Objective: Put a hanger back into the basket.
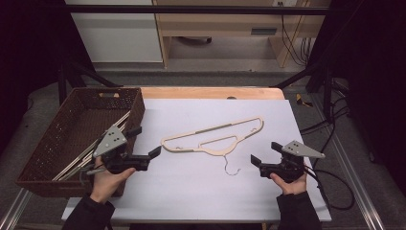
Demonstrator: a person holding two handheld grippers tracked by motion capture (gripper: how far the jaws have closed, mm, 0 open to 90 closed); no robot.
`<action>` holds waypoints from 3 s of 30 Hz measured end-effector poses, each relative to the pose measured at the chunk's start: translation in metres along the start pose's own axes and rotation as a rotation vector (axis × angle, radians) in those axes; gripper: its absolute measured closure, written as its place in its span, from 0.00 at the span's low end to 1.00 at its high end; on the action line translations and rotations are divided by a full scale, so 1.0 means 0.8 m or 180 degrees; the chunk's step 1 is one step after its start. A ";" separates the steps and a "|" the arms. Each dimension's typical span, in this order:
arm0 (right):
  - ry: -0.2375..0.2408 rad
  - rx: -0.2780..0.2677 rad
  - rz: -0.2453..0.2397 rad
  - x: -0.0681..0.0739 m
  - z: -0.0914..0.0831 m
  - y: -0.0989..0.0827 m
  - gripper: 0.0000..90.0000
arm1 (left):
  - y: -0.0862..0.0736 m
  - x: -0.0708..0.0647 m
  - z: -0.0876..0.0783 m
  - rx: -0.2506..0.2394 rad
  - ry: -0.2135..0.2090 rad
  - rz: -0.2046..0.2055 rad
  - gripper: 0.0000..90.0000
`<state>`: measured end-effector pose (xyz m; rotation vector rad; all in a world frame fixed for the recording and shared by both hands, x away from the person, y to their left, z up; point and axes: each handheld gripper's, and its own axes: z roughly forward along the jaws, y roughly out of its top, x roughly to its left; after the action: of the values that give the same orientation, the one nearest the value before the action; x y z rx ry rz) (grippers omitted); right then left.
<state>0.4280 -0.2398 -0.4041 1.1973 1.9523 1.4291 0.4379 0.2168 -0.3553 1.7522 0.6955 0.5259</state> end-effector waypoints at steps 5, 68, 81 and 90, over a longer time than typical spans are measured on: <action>0.0008 0.0012 -0.0050 0.004 0.005 0.001 0.06 | -0.015 -0.010 0.027 0.0144 -0.0056 -0.0021 0.08; -0.0458 0.1332 -0.0068 0.065 0.163 -0.043 0.98 | -0.080 -0.017 0.072 0.0698 -0.0124 -0.0078 0.10; -0.0421 0.1271 0.0030 0.063 0.157 -0.036 0.99 | -0.068 -0.024 0.121 0.0868 -0.0170 0.0105 0.15; -0.0379 0.1223 0.0025 0.061 0.149 -0.027 0.99 | -0.052 -0.045 0.189 0.1221 -0.0308 0.0511 0.18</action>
<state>0.4841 -0.1366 -0.4613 1.4166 2.2004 0.9841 0.5041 0.0948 -0.4372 2.1913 0.6186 0.4315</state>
